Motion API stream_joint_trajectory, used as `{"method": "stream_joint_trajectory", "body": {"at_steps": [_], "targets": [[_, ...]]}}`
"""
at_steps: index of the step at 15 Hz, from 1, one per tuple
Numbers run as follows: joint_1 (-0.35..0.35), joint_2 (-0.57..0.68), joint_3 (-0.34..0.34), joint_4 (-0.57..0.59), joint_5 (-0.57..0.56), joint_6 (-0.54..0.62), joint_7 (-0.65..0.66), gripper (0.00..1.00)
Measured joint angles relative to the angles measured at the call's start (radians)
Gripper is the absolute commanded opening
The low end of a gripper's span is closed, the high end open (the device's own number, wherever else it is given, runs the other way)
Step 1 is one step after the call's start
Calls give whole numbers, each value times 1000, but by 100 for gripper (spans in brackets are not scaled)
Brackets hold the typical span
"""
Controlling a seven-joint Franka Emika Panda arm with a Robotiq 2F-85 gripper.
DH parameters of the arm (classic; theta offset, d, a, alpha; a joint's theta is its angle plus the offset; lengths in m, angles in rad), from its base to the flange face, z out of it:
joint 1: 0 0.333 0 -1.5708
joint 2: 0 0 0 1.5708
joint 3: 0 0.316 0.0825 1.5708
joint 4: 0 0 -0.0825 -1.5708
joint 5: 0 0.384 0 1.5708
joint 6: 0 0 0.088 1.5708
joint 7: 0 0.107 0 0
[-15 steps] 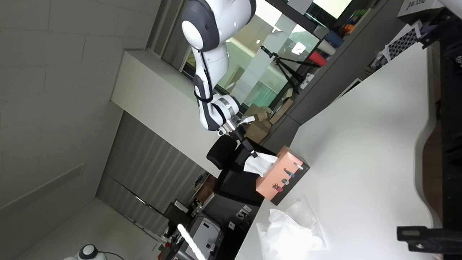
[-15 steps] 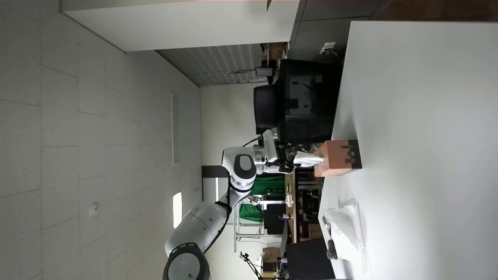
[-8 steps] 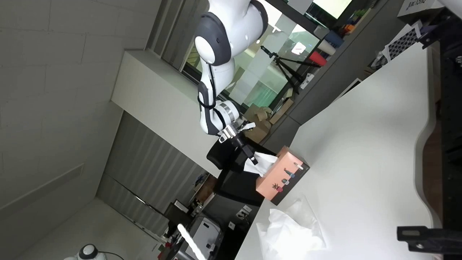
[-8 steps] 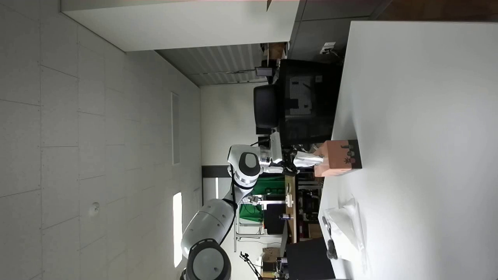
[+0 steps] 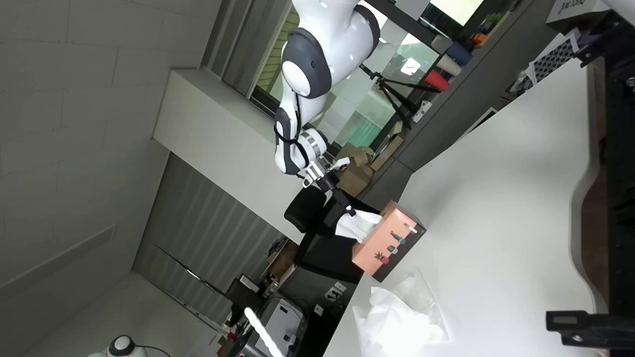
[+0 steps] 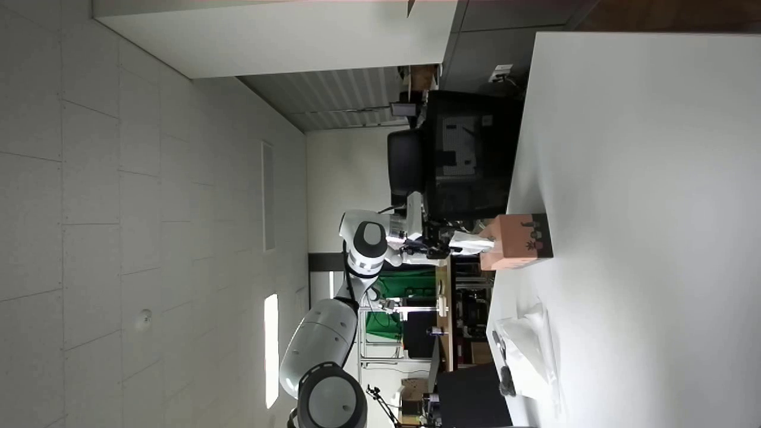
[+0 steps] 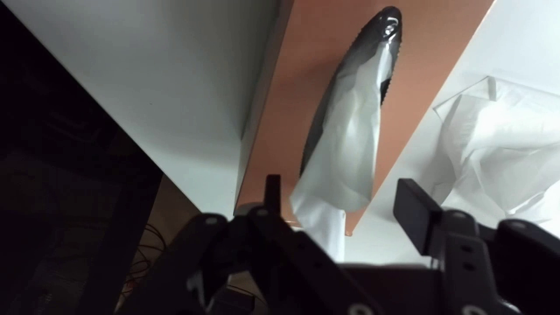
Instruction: Take out a paper towel from the box
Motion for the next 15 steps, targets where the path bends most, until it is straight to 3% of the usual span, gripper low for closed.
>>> {"method": "stream_joint_trajectory", "body": {"at_steps": [6, 7, 9, 15], "targets": [[-32, 3, 2, 42, 19, -58, 1, 1], [-35, 4, 2, 43, 23, -72, 1, 40], [-35, 10, 2, 44, 24, -82, 8, 37], [-12, 24, 1, 49, 22, 28, 33, 76]]}}
